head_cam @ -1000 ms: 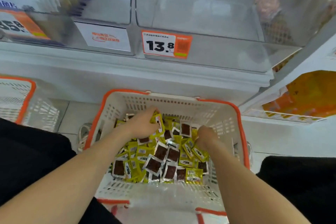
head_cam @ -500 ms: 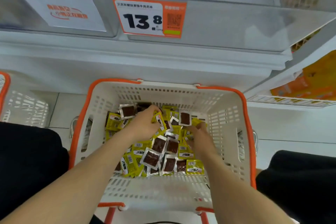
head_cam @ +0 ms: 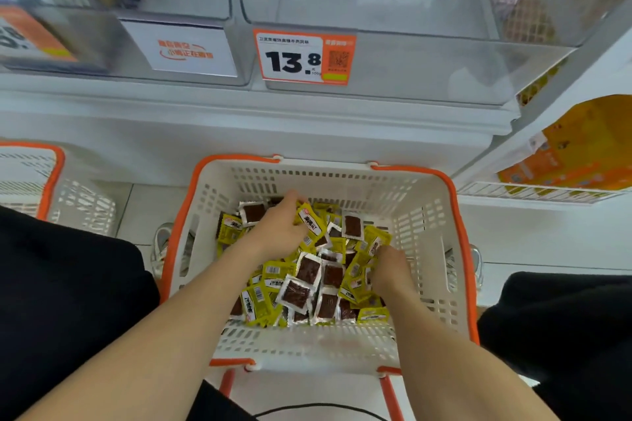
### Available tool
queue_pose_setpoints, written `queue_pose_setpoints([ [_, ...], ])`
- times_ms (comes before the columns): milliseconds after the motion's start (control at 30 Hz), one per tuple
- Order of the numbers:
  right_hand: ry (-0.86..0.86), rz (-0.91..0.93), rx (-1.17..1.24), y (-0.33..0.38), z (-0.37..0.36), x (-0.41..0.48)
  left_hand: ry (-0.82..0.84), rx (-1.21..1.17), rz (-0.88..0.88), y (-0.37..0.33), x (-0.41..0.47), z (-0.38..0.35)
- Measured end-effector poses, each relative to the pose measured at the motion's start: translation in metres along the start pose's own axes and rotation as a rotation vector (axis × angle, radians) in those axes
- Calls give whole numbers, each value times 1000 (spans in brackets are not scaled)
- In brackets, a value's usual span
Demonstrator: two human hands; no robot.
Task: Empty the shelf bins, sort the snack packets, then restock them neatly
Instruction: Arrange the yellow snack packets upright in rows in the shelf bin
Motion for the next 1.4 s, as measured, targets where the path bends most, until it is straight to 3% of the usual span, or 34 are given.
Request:
queue_pose_setpoints([
  [200,166,-21,219,24,37,-2,-46,-9,-46,-14,-6,3],
  [367,217,156,864,70,108,-30,-186,-60,-106,-29,-19,22],
  [467,288,293,1148,104,142,-61,-170,-108,-133,-42,-31,33],
  [733,-129,605,805,153,193,-131,-185,-710,-208,-97,-69,52],
  [933,-383,625,603,170,242,-168,-239,-676,-463,-138,-101,83],
  [1033,-398,710,532,180,258,-192,-311,-582,-569,-161,-114,93],
  [1100,-520,779,263,189,263,-213,-347,-562,-616,-175,-122,98],
  [1167,-689,713,-9,193,270,-227,-367,-562,-632,-187,-128,101],
  [1233,-812,726,-48,197,284,-242,-371,-543,-632,-194,-131,104],
  [1267,-863,835,-20,201,288,-250,-365,-543,-629,-198,-131,105],
  [1333,-859,1072,24,208,292,-257,-331,-563,-634,-209,-132,110],
  [1400,-674,1150,132,212,297,-254,-329,-578,-617,-222,-132,118],
])
Point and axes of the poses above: each hand's wrist, its own x-axis towards the middle knuckle, its own z-axis out of the back of the hand, y = z × x, the point moved 4 cm from there along x, towards the middle knuckle, and after that the axes turned 4 degrees about -z, right-handed, at the moved point
